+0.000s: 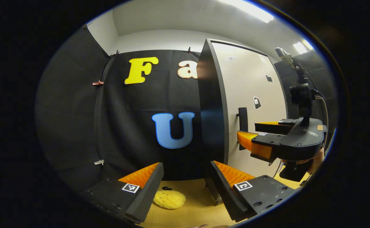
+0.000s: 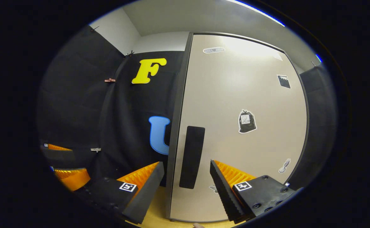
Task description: Open the cabinet door with the right hand, grasp the bottle in the cabinet with the left hand and place it on the coaster, then close the cabinet door with the right hand.
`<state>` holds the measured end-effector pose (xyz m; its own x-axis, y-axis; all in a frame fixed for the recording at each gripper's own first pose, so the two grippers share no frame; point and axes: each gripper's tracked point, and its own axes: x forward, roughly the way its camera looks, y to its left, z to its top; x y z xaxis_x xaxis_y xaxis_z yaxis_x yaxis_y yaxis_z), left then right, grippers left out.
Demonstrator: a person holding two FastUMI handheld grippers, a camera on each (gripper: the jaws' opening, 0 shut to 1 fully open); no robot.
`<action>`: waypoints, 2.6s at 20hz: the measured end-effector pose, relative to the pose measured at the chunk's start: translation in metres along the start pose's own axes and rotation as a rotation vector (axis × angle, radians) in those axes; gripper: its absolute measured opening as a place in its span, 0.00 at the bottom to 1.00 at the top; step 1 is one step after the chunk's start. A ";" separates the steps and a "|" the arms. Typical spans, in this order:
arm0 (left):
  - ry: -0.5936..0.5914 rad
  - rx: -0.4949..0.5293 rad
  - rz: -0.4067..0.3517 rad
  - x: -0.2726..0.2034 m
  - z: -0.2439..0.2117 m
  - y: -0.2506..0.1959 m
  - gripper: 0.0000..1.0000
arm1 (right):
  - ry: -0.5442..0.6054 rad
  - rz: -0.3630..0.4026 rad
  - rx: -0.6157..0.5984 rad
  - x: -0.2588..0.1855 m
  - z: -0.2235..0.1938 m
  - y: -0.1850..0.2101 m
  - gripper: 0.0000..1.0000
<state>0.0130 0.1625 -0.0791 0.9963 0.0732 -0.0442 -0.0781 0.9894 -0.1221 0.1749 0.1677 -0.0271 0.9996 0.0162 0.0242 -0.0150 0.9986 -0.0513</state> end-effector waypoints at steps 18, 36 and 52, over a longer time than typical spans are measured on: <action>0.020 -0.005 0.034 0.003 -0.018 0.023 0.93 | 0.029 -0.106 0.040 0.035 -0.014 -0.010 0.25; -0.018 0.016 -0.060 -0.028 0.008 -0.047 0.93 | 0.109 0.044 0.085 -0.080 -0.006 -0.020 0.16; -0.077 0.039 -0.323 -0.022 0.024 -0.159 0.93 | 0.125 -0.030 0.147 -0.169 -0.002 -0.088 0.16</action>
<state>0.0047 0.0064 -0.0348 0.9692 -0.2370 0.0664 0.2419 0.9670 -0.0797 0.0075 0.0768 -0.0284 0.9948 -0.0108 -0.1009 0.0204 0.9954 0.0938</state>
